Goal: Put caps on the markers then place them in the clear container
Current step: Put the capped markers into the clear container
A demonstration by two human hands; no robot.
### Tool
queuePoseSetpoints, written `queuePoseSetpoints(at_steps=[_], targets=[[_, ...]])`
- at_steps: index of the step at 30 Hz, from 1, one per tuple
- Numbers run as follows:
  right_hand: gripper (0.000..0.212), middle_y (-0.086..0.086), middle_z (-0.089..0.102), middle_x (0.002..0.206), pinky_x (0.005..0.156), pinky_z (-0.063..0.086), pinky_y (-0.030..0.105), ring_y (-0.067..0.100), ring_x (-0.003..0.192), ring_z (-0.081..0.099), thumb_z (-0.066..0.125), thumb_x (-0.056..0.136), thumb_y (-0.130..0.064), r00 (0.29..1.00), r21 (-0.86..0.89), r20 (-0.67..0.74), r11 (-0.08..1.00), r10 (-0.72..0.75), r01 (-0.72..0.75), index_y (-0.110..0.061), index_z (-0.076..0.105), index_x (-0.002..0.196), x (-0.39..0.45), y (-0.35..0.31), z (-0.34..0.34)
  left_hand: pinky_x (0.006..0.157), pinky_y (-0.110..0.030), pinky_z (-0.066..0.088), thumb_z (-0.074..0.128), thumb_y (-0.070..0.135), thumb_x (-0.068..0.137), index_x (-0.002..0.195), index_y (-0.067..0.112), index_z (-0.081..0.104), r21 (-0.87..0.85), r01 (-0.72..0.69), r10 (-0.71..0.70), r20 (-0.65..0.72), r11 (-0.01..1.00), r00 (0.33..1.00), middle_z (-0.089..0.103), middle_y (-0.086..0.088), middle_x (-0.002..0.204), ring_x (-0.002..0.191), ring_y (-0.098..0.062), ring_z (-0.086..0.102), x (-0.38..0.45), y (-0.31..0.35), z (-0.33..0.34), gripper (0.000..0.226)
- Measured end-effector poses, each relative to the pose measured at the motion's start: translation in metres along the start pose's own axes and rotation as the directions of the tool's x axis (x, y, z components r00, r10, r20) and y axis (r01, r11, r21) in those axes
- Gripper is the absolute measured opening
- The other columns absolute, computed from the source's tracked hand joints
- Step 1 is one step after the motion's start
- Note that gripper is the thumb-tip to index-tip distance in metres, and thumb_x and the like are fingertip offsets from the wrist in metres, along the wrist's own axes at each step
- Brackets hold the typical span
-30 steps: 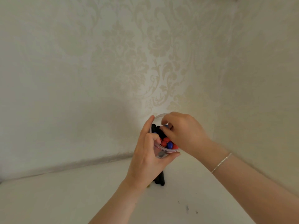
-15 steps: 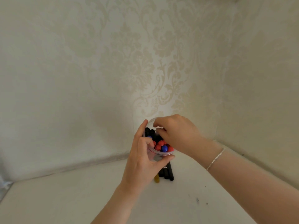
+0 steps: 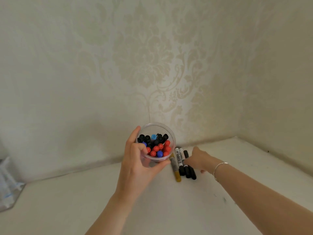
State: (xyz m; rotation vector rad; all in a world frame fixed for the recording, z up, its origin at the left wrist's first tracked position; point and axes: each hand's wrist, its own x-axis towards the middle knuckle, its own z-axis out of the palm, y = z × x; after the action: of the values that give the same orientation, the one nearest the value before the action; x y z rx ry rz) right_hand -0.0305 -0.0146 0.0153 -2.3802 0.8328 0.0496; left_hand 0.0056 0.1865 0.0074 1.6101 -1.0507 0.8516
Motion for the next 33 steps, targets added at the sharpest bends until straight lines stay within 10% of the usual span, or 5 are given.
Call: queuePoseSetpoints(at_steps=[12, 21, 25, 33], targets=[[0.08, 0.013, 0.043, 0.135, 0.104, 0.04, 0.036, 0.026, 0.128, 0.04, 0.056, 0.083, -0.055, 0.998, -0.221, 0.033, 0.974, 0.049, -0.041, -0.004, 0.03, 0.139, 0.029, -0.01, 0.027, 0.101, -0.011, 0.036, 0.086, 0.049, 0.049, 0.125, 0.023, 0.039, 0.074, 0.001, -0.005, 0.063, 0.997, 0.998, 0.033, 0.001, 0.144, 0.133, -0.012, 0.035, 0.01, -0.01, 0.005, 0.093], [0.057, 0.011, 0.055, 0.111, 0.074, 0.041, 0.027, 0.024, 0.104, 0.055, 0.057, 0.085, -0.027, 0.996, -0.143, 0.049, 0.988, 0.068, -0.06, 0.001, 0.034, 0.128, 0.031, -0.007, 0.03, 0.088, -0.006, 0.041, 0.084, 0.039, 0.056, 0.108, 0.018, 0.038, -0.059, 0.084, -0.084, -0.013, 0.995, 0.996, 0.036, 0.004, 0.135, 0.125, 0.005, 0.04, 0.002, -0.017, -0.001, 0.073], [0.012, 0.006, 0.047, 0.076, 0.053, 0.039, 0.024, 0.022, 0.073, 0.051, 0.054, 0.082, -0.01, 0.998, 0.014, 0.051, 0.999, 0.039, -0.039, -0.005, 0.045, 0.088, 0.031, -0.001, 0.023, 0.09, -0.008, 0.042, 0.086, 0.036, 0.055, 0.114, 0.019, 0.038, -0.056, 0.048, -0.047, 0.021, 0.997, 0.999, 0.038, -0.009, 0.137, 0.128, -0.008, 0.042, 0.002, -0.016, 0.001, 0.077], [0.026, 0.01, 0.051, 0.066, 0.034, 0.025, 0.016, 0.017, 0.046, 0.041, 0.07, 0.077, -0.017, 0.997, 0.242, 0.074, 0.97, 0.024, -0.041, -0.003, 0.053, 0.093, 0.027, 0.019, 0.013, 0.091, -0.007, 0.041, 0.083, 0.043, 0.058, 0.119, 0.022, 0.038, -0.058, 0.071, -0.068, 0.06, 0.996, 0.996, 0.039, -0.006, 0.138, 0.126, -0.01, 0.044, 0.005, -0.015, 0.007, 0.079]])
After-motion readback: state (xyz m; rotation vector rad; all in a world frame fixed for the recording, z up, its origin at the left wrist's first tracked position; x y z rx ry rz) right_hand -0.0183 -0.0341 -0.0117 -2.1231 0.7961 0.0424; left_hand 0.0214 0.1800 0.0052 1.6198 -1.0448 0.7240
